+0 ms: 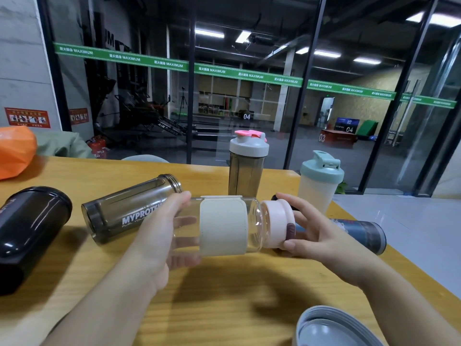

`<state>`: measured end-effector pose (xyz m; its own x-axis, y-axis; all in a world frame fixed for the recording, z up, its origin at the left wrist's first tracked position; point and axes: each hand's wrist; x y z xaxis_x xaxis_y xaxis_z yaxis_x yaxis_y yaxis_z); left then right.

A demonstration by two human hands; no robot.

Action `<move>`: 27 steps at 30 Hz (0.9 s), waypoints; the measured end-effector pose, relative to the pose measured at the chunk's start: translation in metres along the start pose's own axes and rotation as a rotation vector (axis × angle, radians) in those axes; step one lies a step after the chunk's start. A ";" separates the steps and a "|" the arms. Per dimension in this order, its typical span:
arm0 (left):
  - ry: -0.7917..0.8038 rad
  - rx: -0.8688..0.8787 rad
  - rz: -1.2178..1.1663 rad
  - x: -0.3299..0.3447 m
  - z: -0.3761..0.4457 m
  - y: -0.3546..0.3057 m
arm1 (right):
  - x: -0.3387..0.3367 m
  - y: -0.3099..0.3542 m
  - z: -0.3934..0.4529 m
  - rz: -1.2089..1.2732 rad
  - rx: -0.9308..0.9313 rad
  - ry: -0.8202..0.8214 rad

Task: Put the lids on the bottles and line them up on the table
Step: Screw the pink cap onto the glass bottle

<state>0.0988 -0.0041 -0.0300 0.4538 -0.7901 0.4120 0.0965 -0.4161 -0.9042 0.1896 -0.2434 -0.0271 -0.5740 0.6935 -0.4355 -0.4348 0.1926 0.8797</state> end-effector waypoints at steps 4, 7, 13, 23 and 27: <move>0.014 -0.002 0.013 0.001 -0.001 -0.001 | 0.001 0.002 0.001 0.012 0.064 -0.003; 0.021 -0.006 0.015 0.001 -0.001 0.000 | 0.003 0.001 0.003 0.000 0.112 -0.005; 0.025 -0.003 0.019 0.002 -0.001 0.000 | 0.004 -0.003 0.005 -0.026 0.177 -0.035; -0.006 -0.005 -0.017 0.000 0.000 -0.002 | 0.003 -0.002 0.000 -0.027 -0.044 -0.005; -0.005 -0.005 0.008 -0.001 0.002 0.000 | 0.002 0.002 0.000 -0.079 0.032 -0.017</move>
<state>0.0998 -0.0030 -0.0305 0.4593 -0.7909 0.4044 0.0889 -0.4120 -0.9068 0.1873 -0.2413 -0.0260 -0.5267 0.6867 -0.5010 -0.4559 0.2693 0.8483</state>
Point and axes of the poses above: each hand's wrist, its own z-axis towards the middle knuckle, its own x-axis out of the palm, y = z × x, and after that the axes turned 9 degrees about -z, right-handed
